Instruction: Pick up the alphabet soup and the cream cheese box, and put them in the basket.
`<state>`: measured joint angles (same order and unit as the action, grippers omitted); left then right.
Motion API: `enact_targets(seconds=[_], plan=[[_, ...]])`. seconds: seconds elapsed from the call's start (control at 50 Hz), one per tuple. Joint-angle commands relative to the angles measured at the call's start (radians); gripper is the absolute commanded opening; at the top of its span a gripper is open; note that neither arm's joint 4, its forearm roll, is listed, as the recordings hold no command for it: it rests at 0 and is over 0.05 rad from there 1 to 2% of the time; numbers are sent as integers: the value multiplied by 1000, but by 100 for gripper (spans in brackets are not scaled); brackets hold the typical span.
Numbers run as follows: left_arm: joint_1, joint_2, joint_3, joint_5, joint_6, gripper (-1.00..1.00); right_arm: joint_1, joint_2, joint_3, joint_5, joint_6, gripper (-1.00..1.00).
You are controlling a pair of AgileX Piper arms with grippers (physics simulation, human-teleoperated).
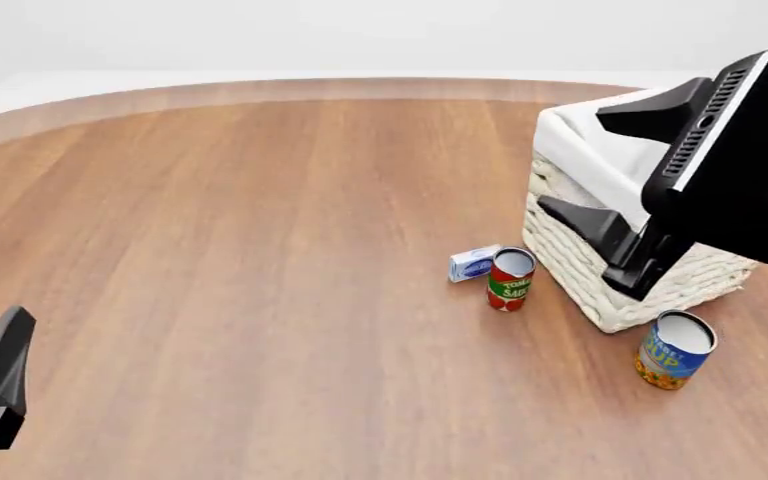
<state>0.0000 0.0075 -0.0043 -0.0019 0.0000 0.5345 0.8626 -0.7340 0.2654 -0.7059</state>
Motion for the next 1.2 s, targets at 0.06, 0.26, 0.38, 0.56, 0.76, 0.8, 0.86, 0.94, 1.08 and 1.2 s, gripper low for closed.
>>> enact_targets(seconds=[0.06,0.26,0.38,0.56,0.76,0.8,0.86,0.94,1.08,1.2], plan=[[0,0,0,0,0,100,29,59,-17,-12,-68,100],[0,0,0,0,0,100,56,125,-53,-31,-128,100],[0,0,0,0,0,100,59,156,-86,-16,-155,100],[0,0,0,0,0,100,81,201,-102,-22,-199,100],[0,0,0,0,0,100,104,261,-137,4,-211,100],[0,0,0,0,0,100,104,267,-144,11,-218,100],[0,0,0,0,0,100,98,279,-147,12,-234,100],[0,0,0,0,0,100,88,294,-159,22,-243,100],[0,0,0,0,0,100,81,298,-170,45,-250,100],[0,0,0,0,0,100,74,283,-162,50,-261,100]])
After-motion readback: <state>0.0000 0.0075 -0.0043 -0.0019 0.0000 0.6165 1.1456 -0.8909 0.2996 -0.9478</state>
